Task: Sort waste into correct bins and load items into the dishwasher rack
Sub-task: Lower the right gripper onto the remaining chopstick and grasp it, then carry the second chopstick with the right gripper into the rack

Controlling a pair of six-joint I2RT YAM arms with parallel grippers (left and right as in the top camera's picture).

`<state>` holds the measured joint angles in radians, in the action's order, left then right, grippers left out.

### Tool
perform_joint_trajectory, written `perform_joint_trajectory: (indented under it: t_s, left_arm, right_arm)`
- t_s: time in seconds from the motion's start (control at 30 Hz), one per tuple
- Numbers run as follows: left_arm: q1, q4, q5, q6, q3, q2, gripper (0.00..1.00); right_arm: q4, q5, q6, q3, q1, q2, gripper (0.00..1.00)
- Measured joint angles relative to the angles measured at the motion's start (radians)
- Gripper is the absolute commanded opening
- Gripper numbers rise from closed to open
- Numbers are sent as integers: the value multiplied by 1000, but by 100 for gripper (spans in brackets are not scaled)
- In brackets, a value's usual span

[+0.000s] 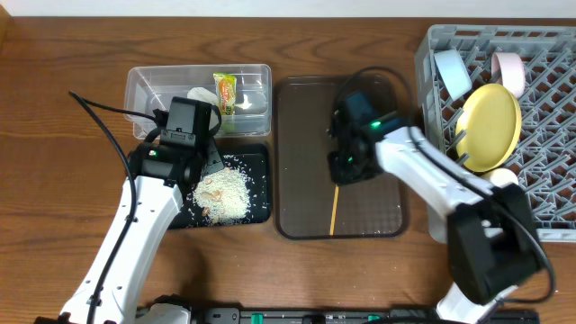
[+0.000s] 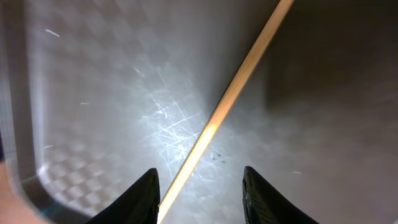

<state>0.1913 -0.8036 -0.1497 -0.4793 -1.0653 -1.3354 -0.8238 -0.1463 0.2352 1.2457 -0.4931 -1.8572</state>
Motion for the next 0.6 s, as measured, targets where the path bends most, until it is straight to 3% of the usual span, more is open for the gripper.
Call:
perform_joint_trajectory:
  t_s: [0.17,0.3,0.37,0.6]
  left_arm:
    - [0,0,0,0,0,0,60]
    - [0,0,0,0,0,0,60]
    - [0,0,0,0,0,0,60]
    - [0,0,0,0,0,0,60]
  right_arm:
    - [11,54,77,-2,-46,-80,27]
    - [13,85,127,0,-47,-96,6]
    - [17,96,140,0,-46,-97,2]
    - [10,108,154,14,-10,-90,1]
